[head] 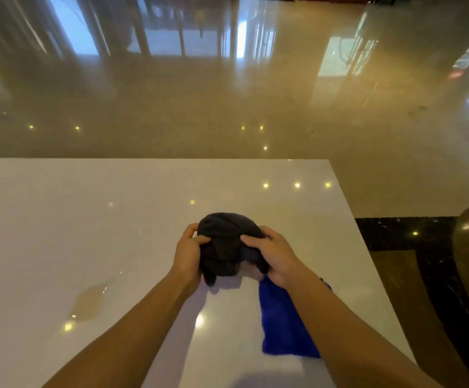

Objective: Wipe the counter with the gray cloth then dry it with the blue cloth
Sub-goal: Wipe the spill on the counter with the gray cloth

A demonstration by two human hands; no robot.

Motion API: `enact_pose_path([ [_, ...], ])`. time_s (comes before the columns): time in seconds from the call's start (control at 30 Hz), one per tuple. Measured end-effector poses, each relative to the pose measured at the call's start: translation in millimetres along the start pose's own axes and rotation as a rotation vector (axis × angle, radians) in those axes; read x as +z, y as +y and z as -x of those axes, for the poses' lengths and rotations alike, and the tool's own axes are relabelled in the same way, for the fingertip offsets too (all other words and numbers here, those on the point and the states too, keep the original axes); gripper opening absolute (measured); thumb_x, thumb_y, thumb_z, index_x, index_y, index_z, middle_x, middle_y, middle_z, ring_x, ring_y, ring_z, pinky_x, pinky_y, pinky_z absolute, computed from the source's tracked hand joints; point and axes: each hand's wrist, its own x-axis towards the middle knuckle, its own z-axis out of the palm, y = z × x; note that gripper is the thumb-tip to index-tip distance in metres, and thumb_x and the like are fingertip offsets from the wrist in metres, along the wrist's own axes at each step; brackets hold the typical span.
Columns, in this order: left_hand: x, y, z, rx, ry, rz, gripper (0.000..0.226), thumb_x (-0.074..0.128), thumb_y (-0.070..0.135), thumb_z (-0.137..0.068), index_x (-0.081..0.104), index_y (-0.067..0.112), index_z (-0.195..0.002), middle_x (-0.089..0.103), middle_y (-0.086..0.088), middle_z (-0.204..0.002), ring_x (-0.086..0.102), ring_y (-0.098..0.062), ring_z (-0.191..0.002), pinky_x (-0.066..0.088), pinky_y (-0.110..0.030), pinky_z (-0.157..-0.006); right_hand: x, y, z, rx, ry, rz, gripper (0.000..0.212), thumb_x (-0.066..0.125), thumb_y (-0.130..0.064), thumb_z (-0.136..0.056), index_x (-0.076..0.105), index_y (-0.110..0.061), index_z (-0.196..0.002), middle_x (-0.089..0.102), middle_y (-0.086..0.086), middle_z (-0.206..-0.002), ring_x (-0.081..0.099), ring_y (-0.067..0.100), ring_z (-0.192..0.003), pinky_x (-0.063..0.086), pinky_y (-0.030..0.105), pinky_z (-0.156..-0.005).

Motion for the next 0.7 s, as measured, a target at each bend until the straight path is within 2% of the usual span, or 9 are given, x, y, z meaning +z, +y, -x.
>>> enact_pose_path([
  [0.1, -41.3, 13.1, 32.7, 0.013, 0.002, -0.062, 0.024, 0.050, 0.007, -0.097, 0.065, 0.020, -0.110, 0.074, -0.016, -0.105, 0.074, -0.034, -0.092, 0.061, -0.045, -0.072, 29.2, 2.1, 18.5, 0.043, -0.126, -0.160, 0.028, 0.075, -0.007, -0.088, 0.065, -0.011, -0.114, 0.072, 0.020, -0.114, 0.071, 0.038, -0.104, 0.063, 0.056, -0.084],
  [0.17, -64.9, 22.6, 52.2, 0.033, 0.021, -0.086, 0.022, 0.052, 0.011, -0.098, 0.067, 0.025, -0.107, 0.076, -0.014, -0.101, 0.076, -0.033, -0.087, 0.061, -0.041, -0.063, 52.7, 2.4, 29.8, 0.043, -0.177, -0.164, 0.023, 0.074, -0.006, -0.090, 0.062, -0.011, -0.109, 0.070, 0.020, -0.106, 0.072, 0.032, -0.085, 0.063, 0.044, -0.065],
  [0.23, -89.2, 31.0, 66.8, 0.036, 0.038, -0.080, 0.018, 0.056, 0.014, -0.098, 0.068, 0.027, -0.102, 0.078, -0.011, -0.096, 0.077, -0.032, -0.081, 0.061, -0.039, -0.057, 73.1, 4.2, 39.7, 0.064, -0.219, -0.200, 0.019, 0.074, -0.009, -0.090, 0.061, -0.013, -0.104, 0.069, 0.017, -0.094, 0.068, 0.024, -0.063, 0.054, 0.032, -0.048],
  [0.33, -120.7, 32.0, 82.6, 0.011, 0.061, -0.108, 0.013, 0.059, 0.016, -0.098, 0.067, 0.024, -0.105, 0.077, -0.012, -0.098, 0.077, -0.030, -0.081, 0.061, -0.036, -0.058, 90.7, 13.7, 52.9, 0.097, -0.270, -0.169, 0.021, 0.077, -0.012, -0.088, 0.064, -0.014, -0.104, 0.070, 0.019, -0.094, 0.066, 0.026, -0.063, 0.051, 0.031, -0.045],
  [0.4, -137.9, 19.6, 86.4, -0.032, 0.084, -0.232, 0.016, 0.059, 0.018, -0.098, 0.062, 0.021, -0.114, 0.074, -0.016, -0.109, 0.075, -0.030, -0.089, 0.063, -0.038, -0.070, 101.3, 26.3, 55.7, 0.066, -0.256, 0.014, 0.027, 0.079, -0.013, -0.087, 0.065, -0.016, -0.109, 0.071, 0.021, -0.108, 0.070, 0.031, -0.077, 0.058, 0.038, -0.055],
  [0.47, -151.0, 4.7, 88.6, -0.101, 0.058, -0.459, 0.029, 0.061, 0.021, -0.097, 0.055, 0.015, -0.125, 0.067, -0.017, -0.123, 0.069, -0.029, -0.102, 0.059, -0.042, -0.089, 109.8, 38.7, 52.2, -0.048, -0.168, 0.353, 0.036, 0.080, -0.015, -0.087, 0.063, -0.016, -0.119, 0.068, 0.019, -0.122, 0.068, 0.030, -0.096, 0.060, 0.042, -0.079],
  [0.53, -164.1, -6.5, 91.5, -0.108, 0.036, -0.790, 0.048, 0.064, 0.028, -0.095, 0.048, 0.012, -0.137, 0.062, -0.014, -0.132, 0.062, -0.031, -0.116, 0.052, -0.041, -0.101, 114.8, 49.5, 48.8, -0.199, -0.014, 0.767, 0.047, 0.076, -0.021, -0.090, 0.056, -0.018, -0.133, 0.063, 0.014, -0.130, 0.061, 0.028, -0.108, 0.053, 0.037, -0.094],
  [0.6, -180.2, -12.7, 96.1, -0.003, 0.076, -1.059, 0.057, 0.064, 0.037, -0.094, 0.047, 0.013, -0.143, 0.060, -0.011, -0.138, 0.058, -0.030, -0.124, 0.047, -0.039, -0.106, 120.4, 59.2, 51.3, -0.336, 0.109, 1.011, 0.053, 0.069, -0.031, -0.094, 0.050, -0.021, -0.143, 0.057, 0.013, -0.141, 0.056, 0.031, -0.124, 0.048, 0.042, -0.106],
  [0.7, -217.6, -16.2, 98.7, 0.183, 0.195, -1.212, 0.055, 0.059, 0.041, -0.095, 0.050, 0.016, -0.144, 0.054, -0.008, -0.147, 0.050, -0.029, -0.132, 0.042, -0.039, -0.109, 142.3, 85.2, 57.3, -0.373, 0.054, 1.253, 0.069, 0.057, -0.058, -0.093, 0.037, -0.031, -0.154, 0.029, 0.014, -0.164, 0.028, 0.040, -0.148, 0.027, 0.055, -0.120],
])
